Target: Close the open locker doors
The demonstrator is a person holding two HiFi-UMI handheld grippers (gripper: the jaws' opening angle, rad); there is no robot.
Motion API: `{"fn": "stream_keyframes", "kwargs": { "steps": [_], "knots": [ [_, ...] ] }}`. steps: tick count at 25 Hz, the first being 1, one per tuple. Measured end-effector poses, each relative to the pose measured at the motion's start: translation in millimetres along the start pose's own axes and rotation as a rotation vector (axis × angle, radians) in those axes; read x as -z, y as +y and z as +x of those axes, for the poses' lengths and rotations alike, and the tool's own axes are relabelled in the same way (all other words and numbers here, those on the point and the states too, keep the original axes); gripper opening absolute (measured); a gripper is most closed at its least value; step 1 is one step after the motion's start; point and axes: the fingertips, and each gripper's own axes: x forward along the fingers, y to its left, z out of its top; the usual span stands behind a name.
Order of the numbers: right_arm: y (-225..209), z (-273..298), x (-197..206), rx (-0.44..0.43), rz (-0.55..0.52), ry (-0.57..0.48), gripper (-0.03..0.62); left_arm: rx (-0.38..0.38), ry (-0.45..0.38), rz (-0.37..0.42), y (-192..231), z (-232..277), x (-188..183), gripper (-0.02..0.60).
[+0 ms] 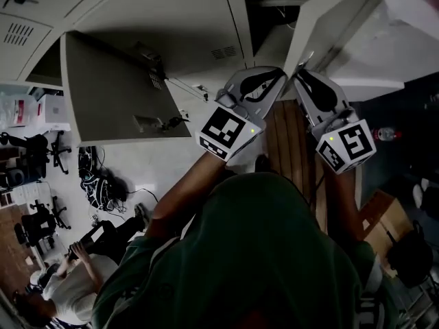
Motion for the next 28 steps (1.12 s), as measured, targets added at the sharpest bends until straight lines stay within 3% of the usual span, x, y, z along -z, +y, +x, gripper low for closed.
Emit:
{"fn": "stream_keyframes", "kwargs": {
  "steps": [10,21,28],
  "knots": [
    [-2.2,-58.7,-3.7,0.093,0.042,-0.069,0.021,0.162,-0.006,0.013,-60.7,15.1,-5.4,0.011],
    [-34.5,-129.4,-0.6,0.368,0.093,-0.072,0.021,0.347,-0.029,0.011,-123.0,52.4,-15.4,0.021],
    [-41.6,-157.0,1.4,0.429,0.088,-0.075,0.021,0.441,-0.015,0.051,-154.7,80.9,-18.0,0.021]
  ]
}}
